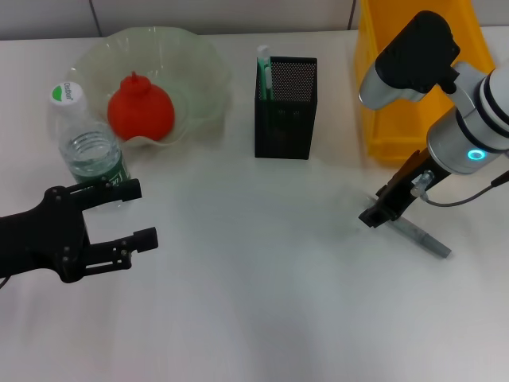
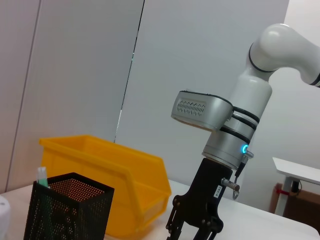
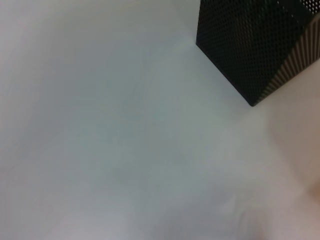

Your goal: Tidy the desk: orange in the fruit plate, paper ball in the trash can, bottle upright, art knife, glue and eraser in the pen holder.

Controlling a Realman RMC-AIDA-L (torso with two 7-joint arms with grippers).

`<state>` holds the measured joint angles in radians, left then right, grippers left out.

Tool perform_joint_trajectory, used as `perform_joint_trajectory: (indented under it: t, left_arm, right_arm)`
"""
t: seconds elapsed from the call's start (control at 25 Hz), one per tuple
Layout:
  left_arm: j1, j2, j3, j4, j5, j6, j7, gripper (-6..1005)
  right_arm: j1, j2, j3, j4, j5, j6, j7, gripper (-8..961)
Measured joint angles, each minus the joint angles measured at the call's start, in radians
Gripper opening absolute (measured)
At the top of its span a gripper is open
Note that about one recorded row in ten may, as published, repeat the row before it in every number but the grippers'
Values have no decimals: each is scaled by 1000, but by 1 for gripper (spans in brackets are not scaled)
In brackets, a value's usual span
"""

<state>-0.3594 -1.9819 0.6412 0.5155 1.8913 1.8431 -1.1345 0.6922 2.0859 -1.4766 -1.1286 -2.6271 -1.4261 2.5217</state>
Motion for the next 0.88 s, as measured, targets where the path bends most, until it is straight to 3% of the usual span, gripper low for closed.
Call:
perform_joint_trajectory:
  t: [0.32, 0.52, 0.88]
  left_arm:
    - [1, -1, 0, -3, 1, 0, 5, 797]
    - [0, -2, 0, -1, 2, -2, 3, 797]
    - [1, 0, 0, -7, 2, -3, 5, 797]
  right_arm:
    - [2, 0, -13, 53, -8, 49, 0, 476]
    - [5, 0, -17, 65, -8, 59, 0, 290]
    - [2, 0, -13, 60, -7, 61, 0, 182]
